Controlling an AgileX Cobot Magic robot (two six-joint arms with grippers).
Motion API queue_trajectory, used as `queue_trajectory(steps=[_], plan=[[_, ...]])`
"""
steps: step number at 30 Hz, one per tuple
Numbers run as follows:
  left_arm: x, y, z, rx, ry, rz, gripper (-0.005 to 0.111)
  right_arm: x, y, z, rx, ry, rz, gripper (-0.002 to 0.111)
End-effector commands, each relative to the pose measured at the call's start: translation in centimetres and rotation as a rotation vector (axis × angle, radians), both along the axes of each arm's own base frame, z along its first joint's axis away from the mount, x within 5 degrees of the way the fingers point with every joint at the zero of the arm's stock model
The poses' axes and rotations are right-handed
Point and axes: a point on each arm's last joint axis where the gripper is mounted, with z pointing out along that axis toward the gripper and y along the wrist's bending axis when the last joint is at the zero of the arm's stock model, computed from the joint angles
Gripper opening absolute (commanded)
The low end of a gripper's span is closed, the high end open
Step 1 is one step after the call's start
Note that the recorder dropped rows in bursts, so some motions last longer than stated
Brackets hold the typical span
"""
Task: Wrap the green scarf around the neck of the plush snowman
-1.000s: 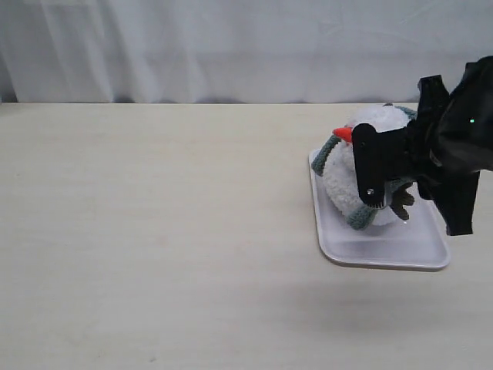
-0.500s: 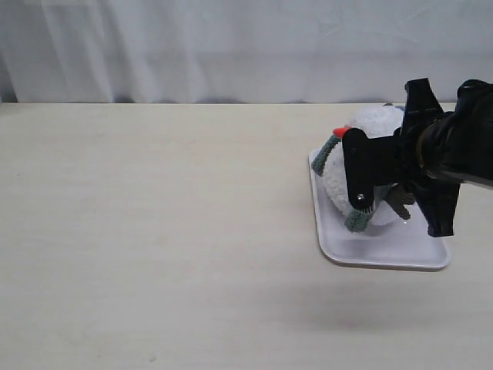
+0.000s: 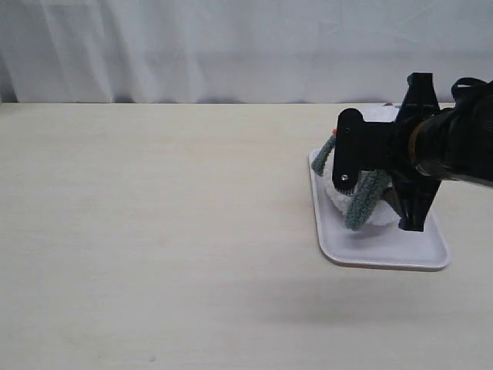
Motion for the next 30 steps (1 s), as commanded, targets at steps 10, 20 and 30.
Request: queue_trajectory(steps=[10,20,30], plan=[[0.0,0.0,0.1,-0.003,-0.012,-0.003,0.000,-0.7,-0.2,-0.7,0.073,0.054,-0.077,0.004],[0.0,0.0,0.1,-0.003,-0.012,-0.003,0.000,-0.5,0.5,-3.2,0.134,0.153,-0.113,0.004],[0.0,0.0,0.1,-0.001,-0.013,-0.003,0.000,-0.8,0.8,-1.6,0.250,0.109,-0.136,0.004]])
